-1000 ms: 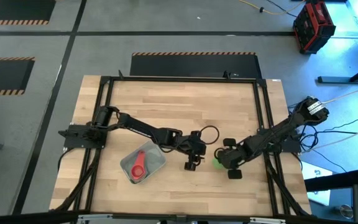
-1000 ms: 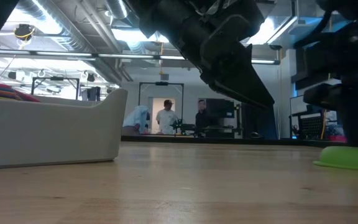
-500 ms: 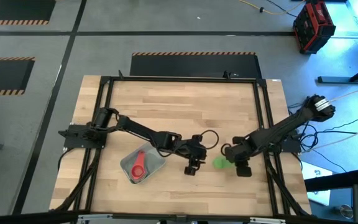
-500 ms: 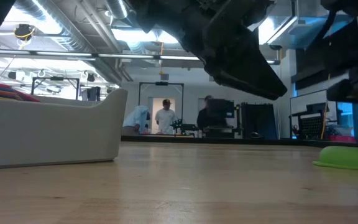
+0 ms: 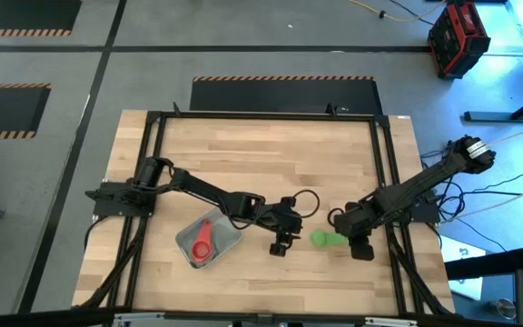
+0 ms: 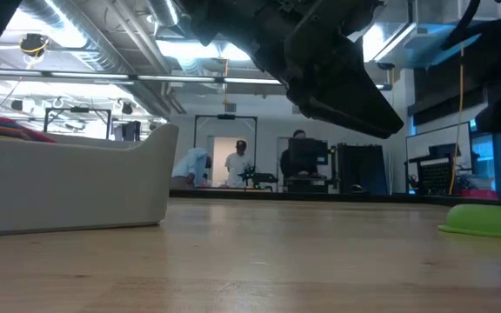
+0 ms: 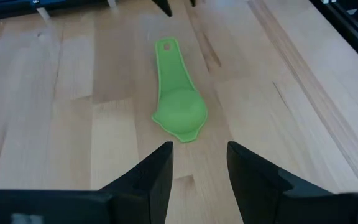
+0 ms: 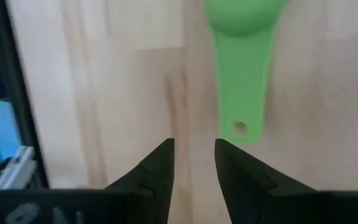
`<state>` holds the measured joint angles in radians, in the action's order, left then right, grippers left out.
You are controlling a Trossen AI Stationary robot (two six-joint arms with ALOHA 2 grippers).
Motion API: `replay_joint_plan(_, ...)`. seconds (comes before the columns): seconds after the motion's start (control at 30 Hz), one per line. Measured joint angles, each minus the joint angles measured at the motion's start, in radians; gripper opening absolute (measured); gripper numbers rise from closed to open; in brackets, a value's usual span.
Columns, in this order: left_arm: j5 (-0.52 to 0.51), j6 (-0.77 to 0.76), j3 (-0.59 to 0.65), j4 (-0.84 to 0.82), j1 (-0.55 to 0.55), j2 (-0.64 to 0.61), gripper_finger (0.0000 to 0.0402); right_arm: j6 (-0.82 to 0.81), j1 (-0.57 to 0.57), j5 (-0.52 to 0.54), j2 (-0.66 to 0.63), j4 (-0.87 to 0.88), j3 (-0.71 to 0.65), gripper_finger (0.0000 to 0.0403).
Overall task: Nest measuring cups in basket
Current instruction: Stack the green measuring cup on the red measuring cup in the gray bin
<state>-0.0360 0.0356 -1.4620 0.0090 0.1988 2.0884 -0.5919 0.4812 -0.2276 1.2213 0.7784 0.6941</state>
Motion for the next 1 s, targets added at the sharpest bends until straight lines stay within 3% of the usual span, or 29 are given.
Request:
replay_joint_plan(0.6, -0.008, 0.000, 0.000, 0.000, -0.004, 0.000, 0.0144, -0.017, 0.000, -0.038, 0.000, 0.011, 0.000, 0.0121)
replay_joint_plan(0.73, -0.008, 0.000, 0.000, 0.000, -0.004, 0.000, 0.0144, -0.081, -0.007, 0.048, 0.000, 0.046, 0.000, 0.0121)
replay_joint_plan(0.8, -0.008, 0.000, 0.000, 0.000, -0.004, 0.000, 0.0144, -0.025, -0.016, 0.063, 0.000, 0.065, 0.000, 0.0121)
replay_joint_plan(0.87, -0.008, 0.000, 0.000, 0.000, -0.004, 0.000, 0.0144, 0.045, -0.017, 0.013, 0.001, 0.058, -0.002, 0.0121)
replay_joint_plan(1.0, -0.008, 0.000, 0.000, 0.000, -0.004, 0.000, 0.0144, 0.052, -0.014, -0.017, 0.001, -0.006, 0.000, 0.0121)
